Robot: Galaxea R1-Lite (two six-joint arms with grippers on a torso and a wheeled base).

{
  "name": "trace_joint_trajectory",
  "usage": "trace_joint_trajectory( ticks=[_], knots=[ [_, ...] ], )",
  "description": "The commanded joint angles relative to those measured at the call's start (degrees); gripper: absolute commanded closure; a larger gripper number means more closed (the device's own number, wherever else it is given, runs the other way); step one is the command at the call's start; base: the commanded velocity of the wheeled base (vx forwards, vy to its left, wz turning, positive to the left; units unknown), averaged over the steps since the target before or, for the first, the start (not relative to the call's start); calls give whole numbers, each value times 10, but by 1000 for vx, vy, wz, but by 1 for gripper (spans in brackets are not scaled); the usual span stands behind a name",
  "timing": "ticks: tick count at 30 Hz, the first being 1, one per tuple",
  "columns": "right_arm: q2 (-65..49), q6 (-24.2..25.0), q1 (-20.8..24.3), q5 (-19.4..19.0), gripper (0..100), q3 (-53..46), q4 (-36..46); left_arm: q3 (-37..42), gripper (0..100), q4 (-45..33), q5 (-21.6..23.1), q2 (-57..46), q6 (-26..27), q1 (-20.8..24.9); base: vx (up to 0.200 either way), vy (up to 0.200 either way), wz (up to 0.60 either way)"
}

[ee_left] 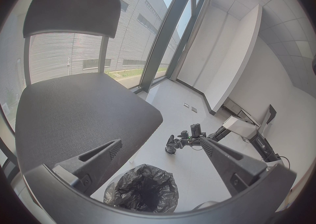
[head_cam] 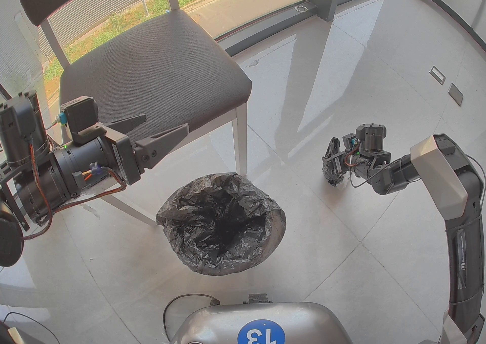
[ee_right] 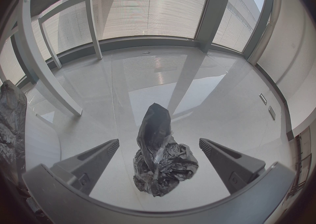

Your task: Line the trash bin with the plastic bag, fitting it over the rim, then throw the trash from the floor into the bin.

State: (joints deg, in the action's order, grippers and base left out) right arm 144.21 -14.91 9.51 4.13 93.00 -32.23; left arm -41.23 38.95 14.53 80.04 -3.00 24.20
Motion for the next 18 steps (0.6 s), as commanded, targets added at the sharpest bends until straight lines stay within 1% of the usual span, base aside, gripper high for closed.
trace_joint_trajectory(
  ticks=[1,3,8,9,13,18],
  knots=[
    [36,0,0,1,0,29,1,2,0,7,5,-6,0,1,0,0,0],
    [55,0,0,1,0,53,4,2,0,12,16,-7,2,0,0,0,0],
    [82,0,-1,1,0,79,6,3,0,16,19,-12,4,0,0,0,0],
    [92,-1,-3,1,100,91,5,5,0,16,20,-15,4,0,0,0,0],
    [106,-3,-5,1,100,117,5,8,0,17,23,-16,2,-5,0,0,0],
    [99,-5,-5,7,100,119,7,9,0,14,21,-9,5,-9,0,0,0]
  ],
)
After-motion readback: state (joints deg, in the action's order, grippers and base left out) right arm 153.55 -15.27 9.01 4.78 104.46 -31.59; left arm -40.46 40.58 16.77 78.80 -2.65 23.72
